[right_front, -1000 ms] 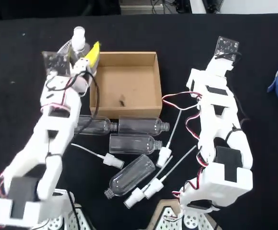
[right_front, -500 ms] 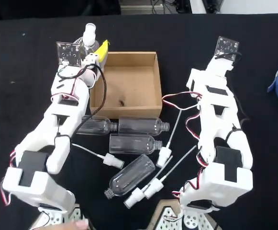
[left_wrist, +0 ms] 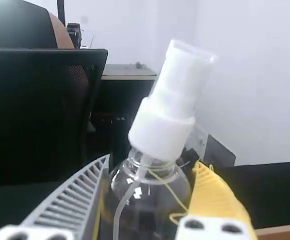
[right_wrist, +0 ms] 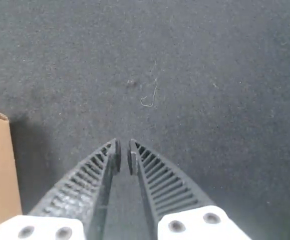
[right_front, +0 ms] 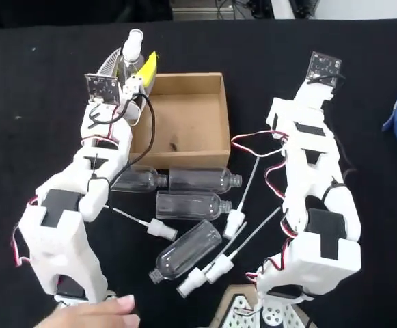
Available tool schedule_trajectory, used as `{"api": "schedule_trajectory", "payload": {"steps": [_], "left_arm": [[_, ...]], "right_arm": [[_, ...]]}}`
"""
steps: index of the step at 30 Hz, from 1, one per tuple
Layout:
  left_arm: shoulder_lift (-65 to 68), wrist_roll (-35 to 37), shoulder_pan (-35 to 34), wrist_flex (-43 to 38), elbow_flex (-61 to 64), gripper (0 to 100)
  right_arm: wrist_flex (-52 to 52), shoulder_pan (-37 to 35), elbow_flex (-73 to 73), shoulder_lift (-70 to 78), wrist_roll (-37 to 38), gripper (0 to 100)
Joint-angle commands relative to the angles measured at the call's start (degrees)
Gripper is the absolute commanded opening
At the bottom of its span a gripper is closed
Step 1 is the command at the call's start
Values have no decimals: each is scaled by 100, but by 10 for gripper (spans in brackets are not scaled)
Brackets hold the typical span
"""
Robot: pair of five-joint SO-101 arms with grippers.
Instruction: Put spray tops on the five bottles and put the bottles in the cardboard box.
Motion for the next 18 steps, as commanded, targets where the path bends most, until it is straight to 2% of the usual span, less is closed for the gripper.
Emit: {"api": "schedule_trajectory", "payload": {"steps": [1,10,18], "left_arm": [[-88,0,66,-114,-444,30],[-97,70,180,-132,-505,30],[-35,1407,4,-114,-479,30]], "right_arm": [[-149,105,-435,-22,-18,12],[-105,114,-488,-13,-18,12],[-105,114,-488,-13,-18,12]]}}
